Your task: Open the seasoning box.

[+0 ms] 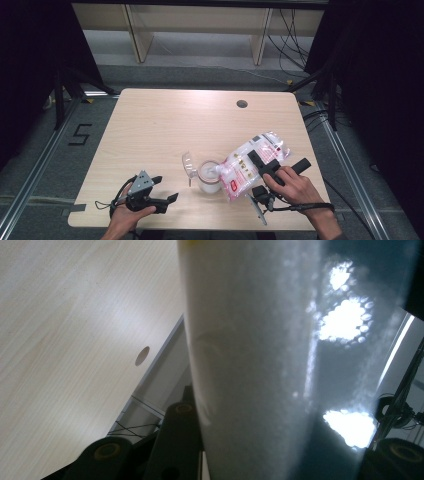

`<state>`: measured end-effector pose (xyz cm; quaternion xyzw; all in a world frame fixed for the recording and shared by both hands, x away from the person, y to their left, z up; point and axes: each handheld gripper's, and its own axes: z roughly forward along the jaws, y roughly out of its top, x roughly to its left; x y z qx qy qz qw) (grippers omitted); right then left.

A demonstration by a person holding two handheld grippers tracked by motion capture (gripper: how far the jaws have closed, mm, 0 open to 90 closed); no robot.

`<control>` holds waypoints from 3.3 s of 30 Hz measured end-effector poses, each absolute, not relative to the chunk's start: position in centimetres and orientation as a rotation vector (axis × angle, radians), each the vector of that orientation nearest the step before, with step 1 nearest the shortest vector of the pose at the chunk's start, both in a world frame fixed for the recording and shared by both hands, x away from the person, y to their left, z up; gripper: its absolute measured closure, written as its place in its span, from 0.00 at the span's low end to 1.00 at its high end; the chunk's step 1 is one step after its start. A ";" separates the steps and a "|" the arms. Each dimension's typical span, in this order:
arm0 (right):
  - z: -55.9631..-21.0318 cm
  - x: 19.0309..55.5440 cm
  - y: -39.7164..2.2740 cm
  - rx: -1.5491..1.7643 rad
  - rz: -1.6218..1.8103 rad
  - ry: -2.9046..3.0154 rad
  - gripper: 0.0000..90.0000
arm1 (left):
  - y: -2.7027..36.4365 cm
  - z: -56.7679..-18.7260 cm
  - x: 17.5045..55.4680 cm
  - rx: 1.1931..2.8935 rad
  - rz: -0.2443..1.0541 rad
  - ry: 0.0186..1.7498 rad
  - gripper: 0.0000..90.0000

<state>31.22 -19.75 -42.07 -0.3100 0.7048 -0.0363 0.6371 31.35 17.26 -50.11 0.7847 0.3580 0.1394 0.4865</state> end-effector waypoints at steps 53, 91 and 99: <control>-42.5 31.5 -20.8 -0.692 -0.014 1.630 0.86 | 17.3 -50.1 31.3 1.906 0.331 0.894 0.17; -43.2 32.4 -21.6 -0.590 0.246 1.731 0.88 | 17.4 -50.0 31.3 1.902 0.335 0.897 0.17; -43.8 32.4 -21.7 -0.548 0.289 1.764 0.89 | 17.4 -50.0 31.3 1.899 0.334 0.897 0.17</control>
